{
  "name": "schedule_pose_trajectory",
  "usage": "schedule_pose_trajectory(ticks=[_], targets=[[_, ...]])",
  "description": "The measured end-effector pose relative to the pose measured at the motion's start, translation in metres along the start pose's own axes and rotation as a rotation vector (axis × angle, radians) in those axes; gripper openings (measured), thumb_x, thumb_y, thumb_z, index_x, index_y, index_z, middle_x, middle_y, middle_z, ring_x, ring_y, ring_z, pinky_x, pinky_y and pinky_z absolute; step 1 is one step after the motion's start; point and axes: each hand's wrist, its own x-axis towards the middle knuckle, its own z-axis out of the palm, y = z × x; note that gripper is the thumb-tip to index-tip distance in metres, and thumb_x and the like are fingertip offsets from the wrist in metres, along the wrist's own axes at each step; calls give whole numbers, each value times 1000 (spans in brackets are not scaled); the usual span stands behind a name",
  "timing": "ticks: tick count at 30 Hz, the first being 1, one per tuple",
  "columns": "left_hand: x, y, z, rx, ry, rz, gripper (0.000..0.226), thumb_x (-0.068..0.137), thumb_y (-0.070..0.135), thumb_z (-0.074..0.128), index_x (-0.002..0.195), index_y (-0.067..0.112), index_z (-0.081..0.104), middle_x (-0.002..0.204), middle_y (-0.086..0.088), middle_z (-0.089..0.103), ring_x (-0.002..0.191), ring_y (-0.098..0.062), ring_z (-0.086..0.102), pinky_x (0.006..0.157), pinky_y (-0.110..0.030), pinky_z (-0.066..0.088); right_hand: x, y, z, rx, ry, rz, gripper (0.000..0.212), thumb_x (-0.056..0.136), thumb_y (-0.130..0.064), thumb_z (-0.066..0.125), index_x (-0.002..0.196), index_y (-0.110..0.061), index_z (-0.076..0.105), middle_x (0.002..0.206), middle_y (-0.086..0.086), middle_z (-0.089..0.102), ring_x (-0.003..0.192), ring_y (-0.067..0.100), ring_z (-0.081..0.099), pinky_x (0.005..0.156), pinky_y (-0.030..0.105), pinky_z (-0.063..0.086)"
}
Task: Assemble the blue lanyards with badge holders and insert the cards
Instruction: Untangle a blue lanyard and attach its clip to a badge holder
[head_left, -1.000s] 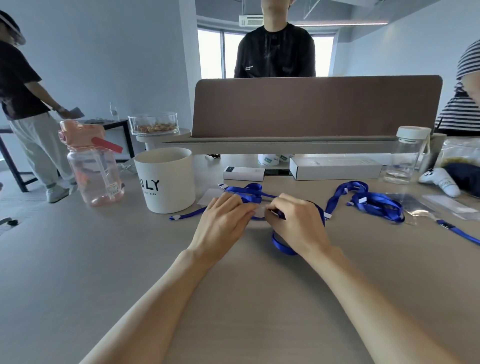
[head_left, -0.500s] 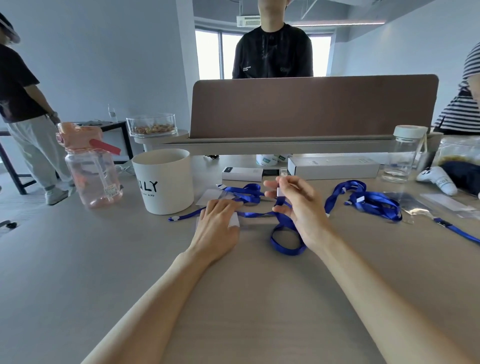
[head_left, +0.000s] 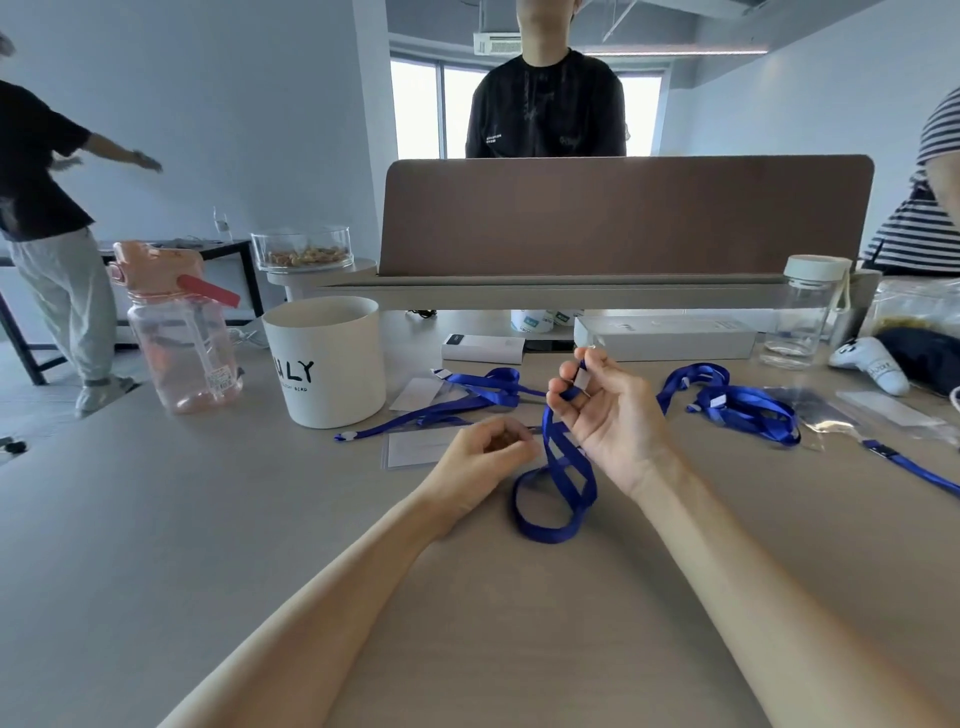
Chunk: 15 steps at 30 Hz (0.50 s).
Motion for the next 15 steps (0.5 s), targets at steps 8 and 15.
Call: schedule_pose_trajectory(ticks=[8, 15], targets=[[0, 3, 6, -175, -146, -74, 50, 83, 11, 72, 127, 23, 50, 104, -4, 71, 93, -17, 68, 90, -30, 54, -2, 4, 4, -31, -104, 27, 21, 100, -13, 41, 87, -10, 58, 69, 5, 60, 65, 19, 64, 63, 27, 58], [3, 1, -11, -68, 325, -122, 20, 93, 13, 41, 84, 13, 59, 58, 0, 52, 46, -12, 42, 43, -24, 31, 5, 5, -5, -158, 66, 40, 19, 99, -13, 42, 84, -13, 54, 65, 1, 55, 62, 17, 55, 54, 25, 42]])
